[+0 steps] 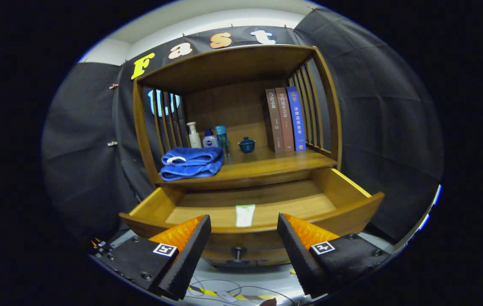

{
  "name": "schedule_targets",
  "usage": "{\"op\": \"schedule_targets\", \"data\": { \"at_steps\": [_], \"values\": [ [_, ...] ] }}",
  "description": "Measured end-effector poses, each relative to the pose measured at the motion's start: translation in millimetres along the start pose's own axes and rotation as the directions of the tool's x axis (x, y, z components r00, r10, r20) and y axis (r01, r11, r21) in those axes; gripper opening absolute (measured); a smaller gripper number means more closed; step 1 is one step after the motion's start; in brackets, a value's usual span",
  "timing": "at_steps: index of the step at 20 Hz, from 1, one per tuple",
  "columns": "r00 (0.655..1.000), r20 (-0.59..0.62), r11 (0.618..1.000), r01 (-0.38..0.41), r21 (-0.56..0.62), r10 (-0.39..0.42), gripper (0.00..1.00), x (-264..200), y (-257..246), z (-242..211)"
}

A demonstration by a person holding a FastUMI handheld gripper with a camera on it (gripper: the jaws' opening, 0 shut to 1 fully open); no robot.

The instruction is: Pull open the drawer, take out the items inside it, and place them on the countertop above the cabinet.

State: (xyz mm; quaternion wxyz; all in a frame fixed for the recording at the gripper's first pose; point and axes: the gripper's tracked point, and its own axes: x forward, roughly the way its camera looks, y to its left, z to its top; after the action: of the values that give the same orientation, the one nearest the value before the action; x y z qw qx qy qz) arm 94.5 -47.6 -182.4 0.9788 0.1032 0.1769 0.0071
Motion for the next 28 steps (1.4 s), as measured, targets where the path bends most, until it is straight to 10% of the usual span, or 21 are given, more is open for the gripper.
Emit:
{"op": "schedule_targets", "data": {
  "at_steps": [6,13,24,28],
  "values": [
    [0.951,-0.309,0.999,-0.013,0.029,0.021,0.98,70,0,16],
    [0.797,-0.601,0.997,0.019,-0.074,-0.060,0.99,143,-13,-46],
    [0.647,-0.739,0.976,0.041,-0.212,-0.188,0.91,182,-14,-104],
    [0.616,-0.746,0.962,0.077,-0.261,-0.252,0.70,184,-28,-117]
  ]
}}
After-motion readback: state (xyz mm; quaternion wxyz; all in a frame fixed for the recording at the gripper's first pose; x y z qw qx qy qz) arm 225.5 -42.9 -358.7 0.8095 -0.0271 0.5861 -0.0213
